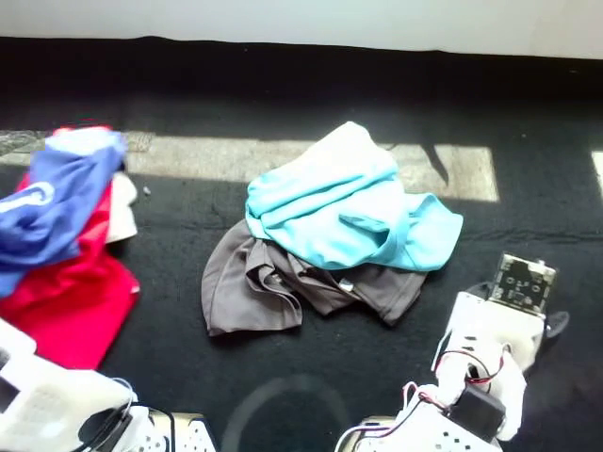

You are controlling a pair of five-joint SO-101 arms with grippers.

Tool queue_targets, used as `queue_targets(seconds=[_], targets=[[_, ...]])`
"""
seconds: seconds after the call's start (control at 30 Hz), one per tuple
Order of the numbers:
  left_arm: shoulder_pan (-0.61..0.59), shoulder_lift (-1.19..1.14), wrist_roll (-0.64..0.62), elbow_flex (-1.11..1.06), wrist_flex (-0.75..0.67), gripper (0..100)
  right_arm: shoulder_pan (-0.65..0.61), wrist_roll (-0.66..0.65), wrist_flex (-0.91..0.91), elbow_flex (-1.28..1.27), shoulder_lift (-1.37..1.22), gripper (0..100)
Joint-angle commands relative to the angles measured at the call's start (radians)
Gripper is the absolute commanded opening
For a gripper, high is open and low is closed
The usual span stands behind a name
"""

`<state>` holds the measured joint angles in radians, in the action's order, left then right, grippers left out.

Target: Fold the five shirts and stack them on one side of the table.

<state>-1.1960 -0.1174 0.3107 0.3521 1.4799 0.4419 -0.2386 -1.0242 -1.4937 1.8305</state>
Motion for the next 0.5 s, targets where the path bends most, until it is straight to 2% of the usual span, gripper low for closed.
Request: queue_targets(seconds=[0.0,0.07,0.27,0.37,0.47], targets=[[-0.054,0.094,0.008,0.053,0.031,1,-0.054,0.012,0.016,0.116,-0.033,37.1],[-0.051,0.108,0.008,0.061,0.092,5,-0.056,0.012,0.016,0.213,-0.117,37.1],[0.071,0.186,0.003,0.058,0.279,30,-0.065,0.097,-0.044,0.664,-0.607,37.1],[0.193,0.269,0.002,0.050,0.285,31,-0.116,0.127,-0.143,0.878,-0.855,37.1],[0.367,0.338,0.000,0.041,0.285,30,-0.176,0.155,-0.222,1.035,-1.044,37.1]])
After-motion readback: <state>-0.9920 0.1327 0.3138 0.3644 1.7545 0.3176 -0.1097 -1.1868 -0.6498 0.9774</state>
